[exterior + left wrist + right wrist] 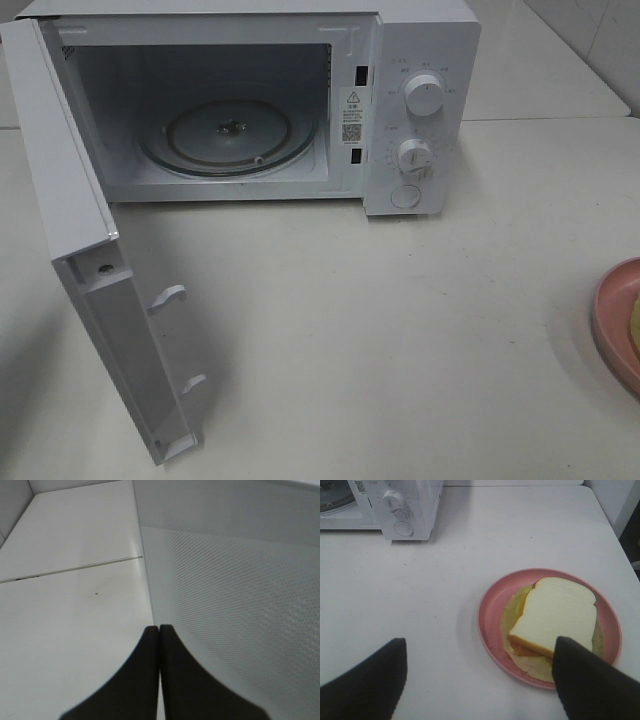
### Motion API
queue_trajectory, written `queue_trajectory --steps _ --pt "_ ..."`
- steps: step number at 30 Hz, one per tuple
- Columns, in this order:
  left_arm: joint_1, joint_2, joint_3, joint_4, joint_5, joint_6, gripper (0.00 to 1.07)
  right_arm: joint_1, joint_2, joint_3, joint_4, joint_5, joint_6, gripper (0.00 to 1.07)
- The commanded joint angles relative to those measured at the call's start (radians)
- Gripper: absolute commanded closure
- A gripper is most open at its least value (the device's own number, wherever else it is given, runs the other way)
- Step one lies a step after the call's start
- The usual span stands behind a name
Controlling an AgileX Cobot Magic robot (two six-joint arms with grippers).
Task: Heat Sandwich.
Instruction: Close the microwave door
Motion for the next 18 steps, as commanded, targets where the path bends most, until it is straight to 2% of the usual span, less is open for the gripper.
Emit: queue_trajectory --steps 1,4,18 --pt "-0.012 0.075 0.003 0.053 -0.132 -0.068 1.06 -0.008 -0.026 0.000 0.000 -0.006 -0.012 0.31" --pt "-0.039 0.125 0.000 0.062 -0.194 -0.068 1.06 -0.008 -0.026 0.000 0.000 -0.006 -0.012 0.31" --pt "-0.200 0.318 -0.099 0.061 -0.245 -0.064 1.06 -0.008 -0.026 0.000 0.000 -0.006 -0.012 0.31"
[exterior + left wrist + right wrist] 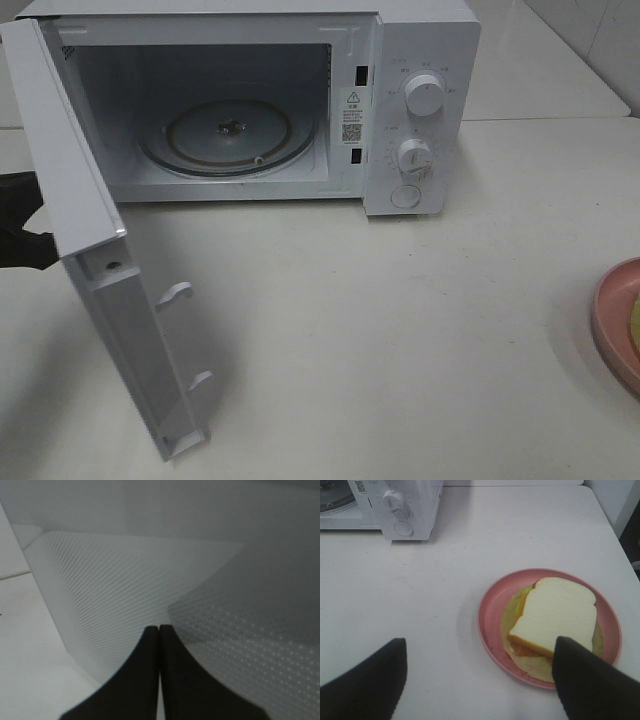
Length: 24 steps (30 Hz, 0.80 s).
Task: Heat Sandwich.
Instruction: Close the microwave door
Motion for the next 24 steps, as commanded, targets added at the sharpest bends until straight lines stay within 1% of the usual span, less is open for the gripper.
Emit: queue_trajectory --steps 1,4,5,8,9,10,13,14,15,16,17,18,19,21,22,23,24 --pt "-0.057 0.048 -0.041 0.001 -0.047 -0.008 1.06 -0.008 -0.026 0.000 0.000 -0.006 -0.012 0.31" --pt "-0.093 0.075 -0.065 -0.019 -0.051 -0.008 1.06 -0.008 -0.026 0.000 0.000 -0.006 -0.012 0.31" --pt "-0.093 0.075 -0.065 -0.019 -0.051 -0.008 1.06 -0.008 -0.026 0.000 0.000 -0.006 -0.012 0.31" --pt "-0.152 0.119 -0.102 -0.079 -0.062 0.004 1.06 -0.008 -0.026 0.000 0.000 -0.006 -0.012 0.31" --pt "-0.191 0.142 -0.123 -0.132 -0.062 0.020 1.06 -0.008 -0.026 0.000 0.000 -0.006 -0.012 0.31" --pt "-0.191 0.142 -0.123 -0.132 -0.062 0.020 1.06 -0.008 -0.026 0.000 0.000 -0.006 -0.012 0.31" --pt "-0.249 0.178 -0.161 -0.213 -0.060 0.059 1.06 -0.008 -0.026 0.000 0.000 -0.006 -0.012 0.31" --pt "-0.284 0.203 -0.185 -0.265 -0.060 0.085 1.06 -0.008 -0.026 0.000 0.000 -0.006 -0.012 0.31" --pt "-0.284 0.203 -0.185 -0.265 -0.060 0.085 1.06 -0.008 -0.026 0.000 0.000 -0.006 -0.012 0.31" --pt "-0.300 0.216 -0.195 -0.297 -0.060 0.085 1.06 -0.008 -0.026 0.000 0.000 -0.006 -0.012 0.31" --pt "-0.319 0.228 -0.209 -0.329 -0.060 0.102 1.06 -0.008 -0.026 0.000 0.000 -0.006 -0.012 0.31" --pt "-0.356 0.249 -0.237 -0.382 -0.060 0.130 1.06 -0.008 -0.026 0.000 0.000 -0.006 -0.012 0.31" --pt "-0.356 0.249 -0.237 -0.382 -0.060 0.130 1.06 -0.008 -0.026 0.000 0.000 -0.006 -0.012 0.31" --pt "-0.385 0.270 -0.263 -0.427 -0.059 0.158 1.06 -0.008 -0.026 0.000 0.000 -0.006 -0.012 0.31" --pt "-0.415 0.292 -0.294 -0.473 -0.059 0.189 1.06 -0.008 -0.026 0.000 0.000 -0.006 -0.012 0.31" --pt "-0.426 0.303 -0.307 -0.495 -0.059 0.199 1.06 -0.008 -0.026 0.000 0.000 -0.006 -0.012 0.31" --pt "-0.426 0.303 -0.307 -0.495 -0.059 0.199 1.06 -0.008 -0.026 0.000 0.000 -0.006 -0.012 0.31"
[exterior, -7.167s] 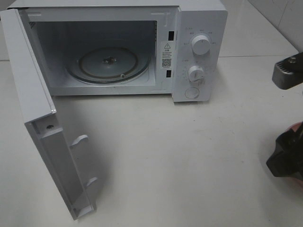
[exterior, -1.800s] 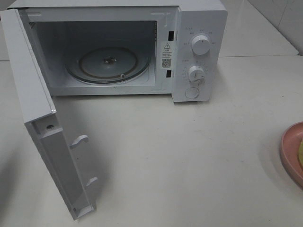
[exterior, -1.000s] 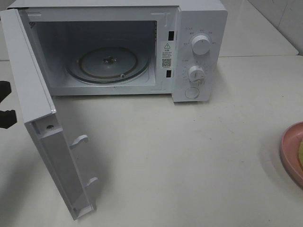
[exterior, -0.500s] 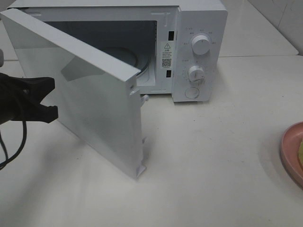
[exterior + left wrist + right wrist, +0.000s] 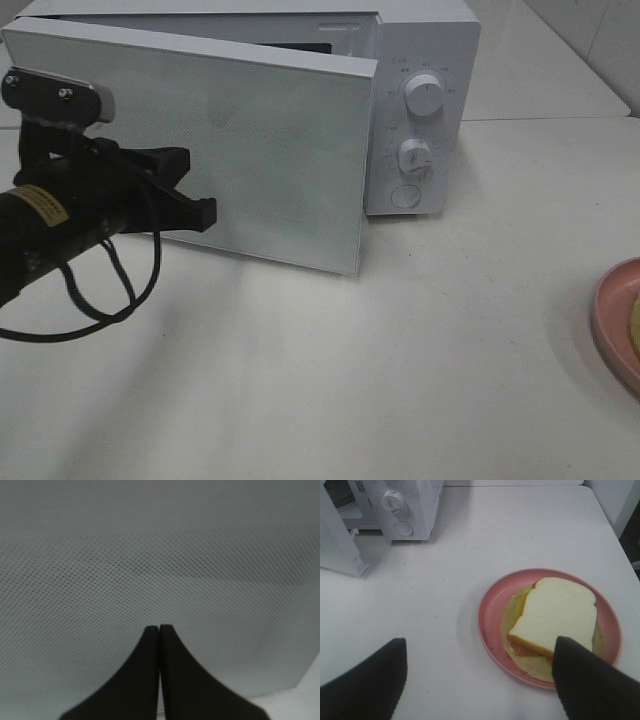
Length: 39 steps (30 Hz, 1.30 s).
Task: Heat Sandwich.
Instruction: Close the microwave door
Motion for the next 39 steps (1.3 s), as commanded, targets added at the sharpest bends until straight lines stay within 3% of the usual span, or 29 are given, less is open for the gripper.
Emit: queue_trajectory --steps 1,3,11,18,31,34,39 --pt "-0.044 0.031 -0.055 -0.095 -0.012 0.052 1.06 -0.008 -0.026 0.000 0.000 -0.006 -0.012 0.31" --pt "-0.075 0.061 -0.102 -0.149 -0.014 0.086 1.06 -0.008 -0.026 0.000 0.000 -0.006 -0.012 0.31" --pt "-0.120 0.140 -0.230 -0.251 -0.008 0.128 1.06 -0.008 -0.026 0.000 0.000 -0.006 -0.012 0.31" --pt "-0.139 0.191 -0.302 -0.286 -0.002 0.136 1.06 -0.008 -0.026 0.000 0.000 -0.006 -0.012 0.31" --pt "-0.139 0.269 -0.469 -0.359 0.043 0.223 1.06 -0.008 -0.026 0.000 0.000 -0.006 -0.012 0.31" --pt "-0.139 0.288 -0.518 -0.437 0.055 0.284 1.06 -0.008 -0.026 0.000 0.000 -0.006 -0.012 0.31" --pt "-0.131 0.310 -0.570 -0.484 0.070 0.334 1.06 -0.008 -0.026 0.000 0.000 -0.006 -0.012 0.31"
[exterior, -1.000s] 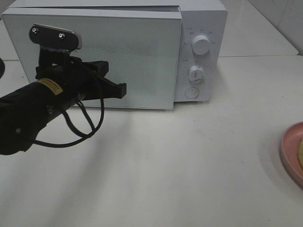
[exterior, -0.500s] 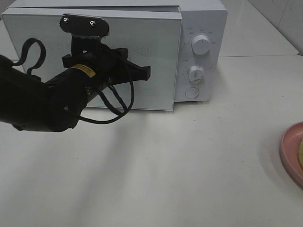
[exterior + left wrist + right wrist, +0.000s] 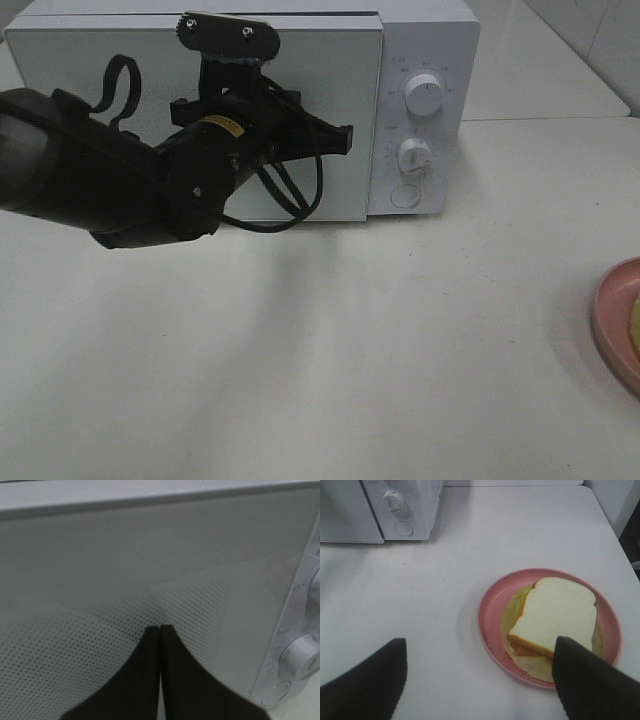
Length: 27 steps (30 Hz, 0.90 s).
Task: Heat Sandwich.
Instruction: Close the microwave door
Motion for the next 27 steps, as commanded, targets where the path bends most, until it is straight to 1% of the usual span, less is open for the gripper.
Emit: queue_trajectory --steps 1,2,5,7,12,19,21,23,24,27 --pt "0.022 0.012 -0.043 -0.061 -0.037 0.023 1.06 -0.008 -0.026 0.000 0.000 -0.006 -0.012 0.31" --pt "0.035 0.026 -0.067 -0.065 -0.019 0.037 1.06 -0.008 -0.026 0.000 0.000 -0.006 -0.012 0.31" --pt "0.048 0.046 -0.111 -0.063 0.016 0.037 1.06 -0.008 -0.026 0.000 0.000 -0.006 -0.011 0.31" --pt "0.057 0.049 -0.120 -0.062 0.018 0.037 1.06 -0.008 -0.026 0.000 0.000 -0.006 -0.011 0.31" --pt "0.051 0.045 -0.116 -0.063 0.035 0.045 1.06 -0.008 -0.026 0.000 0.000 -0.006 -0.011 0.31" --pt "0.020 0.042 -0.116 -0.066 0.072 0.051 1.06 -0.008 -0.026 0.000 0.000 -0.006 -0.013 0.31" --pt "-0.009 0.028 -0.105 -0.067 0.071 0.078 1.06 -0.008 -0.026 0.000 0.000 -0.006 -0.013 0.31" --pt "-0.024 0.011 -0.085 -0.070 0.070 0.091 1.06 -0.008 -0.026 0.000 0.000 -0.006 -0.013 0.31" --pt "-0.024 0.011 -0.085 -0.070 0.070 0.091 1.06 -0.008 -0.026 0.000 0.000 -0.006 -0.013 0.31" --pt "-0.049 -0.026 -0.031 -0.087 0.081 0.097 1.06 -0.008 -0.026 0.000 0.000 -0.006 -0.013 0.31"
